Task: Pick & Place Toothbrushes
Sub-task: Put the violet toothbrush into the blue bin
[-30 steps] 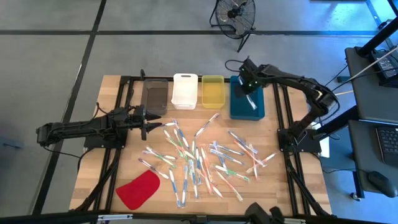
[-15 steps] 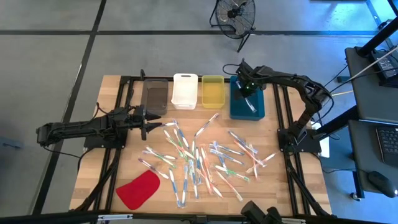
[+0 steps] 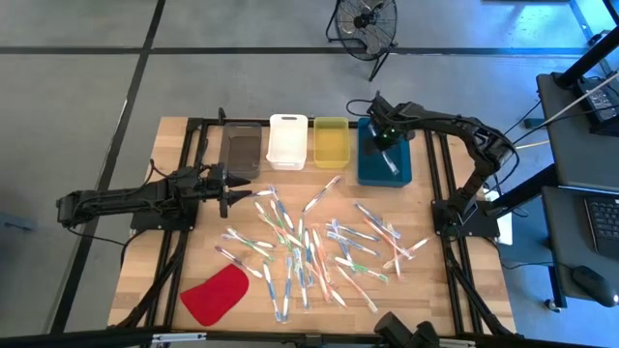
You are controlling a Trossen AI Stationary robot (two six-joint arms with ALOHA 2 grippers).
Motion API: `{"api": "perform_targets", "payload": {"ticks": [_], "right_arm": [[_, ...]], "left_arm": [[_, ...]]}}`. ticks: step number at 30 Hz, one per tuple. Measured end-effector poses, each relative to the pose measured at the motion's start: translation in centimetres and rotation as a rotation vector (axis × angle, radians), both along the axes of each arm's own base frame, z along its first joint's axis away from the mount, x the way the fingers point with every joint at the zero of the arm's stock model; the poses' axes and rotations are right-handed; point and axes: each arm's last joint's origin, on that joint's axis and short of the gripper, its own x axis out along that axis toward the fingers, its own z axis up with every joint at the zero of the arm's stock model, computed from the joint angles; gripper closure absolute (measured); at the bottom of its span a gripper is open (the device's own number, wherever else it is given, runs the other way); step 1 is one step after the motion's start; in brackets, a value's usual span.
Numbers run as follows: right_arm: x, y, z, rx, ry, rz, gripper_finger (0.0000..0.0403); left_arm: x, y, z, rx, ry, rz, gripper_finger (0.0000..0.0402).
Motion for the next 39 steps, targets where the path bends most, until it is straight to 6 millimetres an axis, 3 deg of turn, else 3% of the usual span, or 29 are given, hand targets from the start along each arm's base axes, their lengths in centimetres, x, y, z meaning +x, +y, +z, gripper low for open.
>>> {"api": "perform_targets", "payload": {"ticks": [8,21,27,39], "right_arm": [[0.7,-0.2,-1.9,0.036,0.022,0.033,0.0374],[1.1,-0.2,-2.0,0.017,0.011,0.051,0.0374],[1.2,-0.2,-2.0,0.015,0.009,0.069,0.0371],[1.2,-0.2,-2.0,0.013,0.013,0.093,0.0281]], "left_arm": [[0.0,0.0,0.0,0.0,0.0,0.0,0.0219],[0.0,0.0,0.0,-0.001,0.0,-0.006,0.0219],[0.1,-0.5,0.5,-0.017,-0.021,-0.161,0.0219],[0.1,-0.7,1.0,-0.035,0.054,-0.242,0.0219]]}}
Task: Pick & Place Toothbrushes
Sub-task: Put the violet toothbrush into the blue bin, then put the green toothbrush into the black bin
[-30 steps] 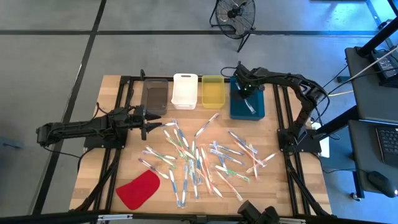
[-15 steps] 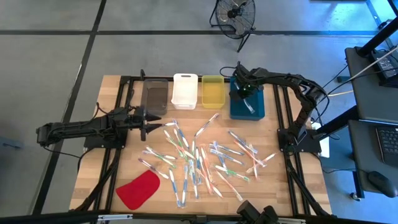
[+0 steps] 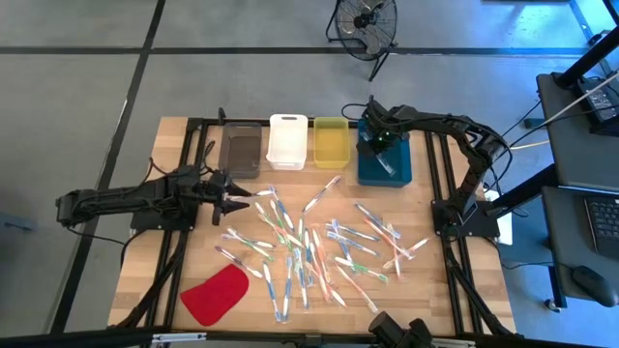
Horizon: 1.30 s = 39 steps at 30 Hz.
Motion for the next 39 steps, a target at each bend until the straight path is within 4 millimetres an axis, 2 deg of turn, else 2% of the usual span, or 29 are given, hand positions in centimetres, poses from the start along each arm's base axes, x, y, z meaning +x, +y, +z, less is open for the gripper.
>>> {"api": "perform_targets", "payload": {"ticks": [5,12,19,29,34,39], "right_arm": [[0.0,0.0,0.0,0.005,-0.005,0.003,0.0249],[-0.2,0.5,1.4,0.0,-0.038,0.063,0.0237],[0.0,1.6,3.6,-0.056,-0.081,0.138,0.0261],[0.5,4.2,6.6,-0.143,-0.143,0.215,0.0297],[-0.4,5.8,6.6,-0.17,-0.164,0.239,0.0305],[-1.5,7.6,6.5,-0.204,-0.229,0.266,0.0311]], "left_arm": [[0.4,0.1,1.0,-0.01,0.074,-0.004,0.0219],[1.5,-0.5,2.9,0.04,0.168,-0.061,0.0219],[2.7,-1.6,3.8,0.08,0.322,-0.081,0.0219],[4.7,-4.2,4.9,0.122,0.437,-0.184,0.0219],[5.4,-5.3,5.2,0.187,0.55,-0.194,0.0219],[5.6,-6.5,4.8,0.179,0.67,-0.214,0.0219]]}}
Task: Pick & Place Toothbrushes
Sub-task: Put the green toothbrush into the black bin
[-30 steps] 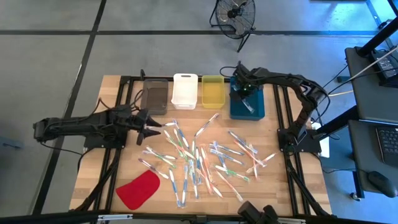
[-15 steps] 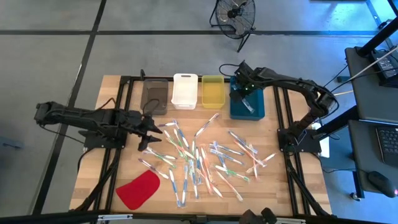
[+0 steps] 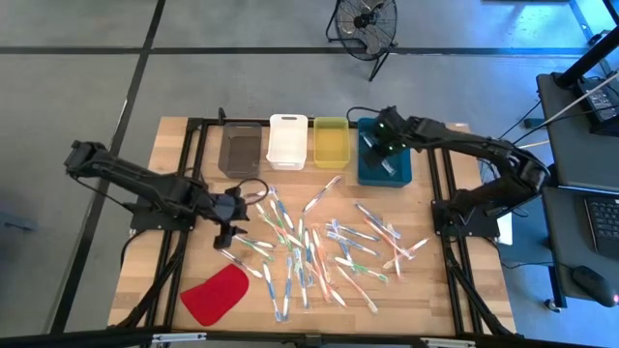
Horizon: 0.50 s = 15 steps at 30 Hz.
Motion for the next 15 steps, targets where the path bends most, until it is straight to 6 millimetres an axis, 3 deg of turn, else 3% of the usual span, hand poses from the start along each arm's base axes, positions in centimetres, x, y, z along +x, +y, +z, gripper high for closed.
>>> {"api": "perform_targets", "payload": {"ticks": [15], "right_arm": [[-0.7,3.5,-1.9,0.02,-0.171,0.019,0.0325]], "left_arm": [[0.7,-2.9,-3.5,0.043,0.233,-0.073,0.0219]]}}
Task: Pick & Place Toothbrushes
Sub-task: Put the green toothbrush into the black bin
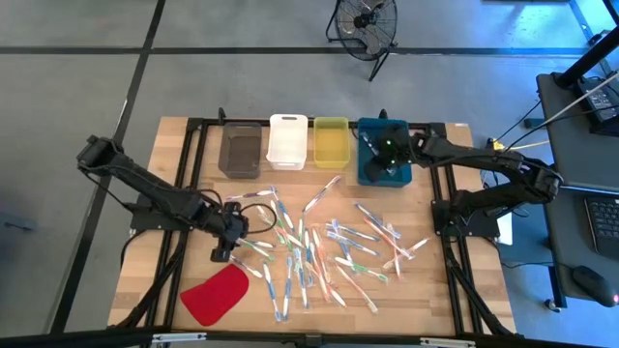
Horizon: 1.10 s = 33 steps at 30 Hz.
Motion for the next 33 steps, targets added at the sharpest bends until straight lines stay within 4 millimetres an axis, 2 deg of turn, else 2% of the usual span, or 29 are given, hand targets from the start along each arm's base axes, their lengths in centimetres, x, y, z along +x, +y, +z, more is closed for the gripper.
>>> {"api": "perform_targets", "payload": {"ticks": [13,26,33], "right_arm": [[1.3,1.4,0.2,-0.028,-0.075,0.067,0.0339],[1.4,1.7,0.2,-0.033,-0.075,0.079,0.0349],[1.4,1.7,0.2,-0.033,-0.075,0.079,0.0338]], "left_arm": [[0.8,0.0,-2.3,0.103,0.105,0.007,0.0219],[1.3,0.9,-3.2,0.112,0.166,0.018,0.022],[1.3,0.9,-3.2,0.108,0.162,0.018,0.0255]]}}
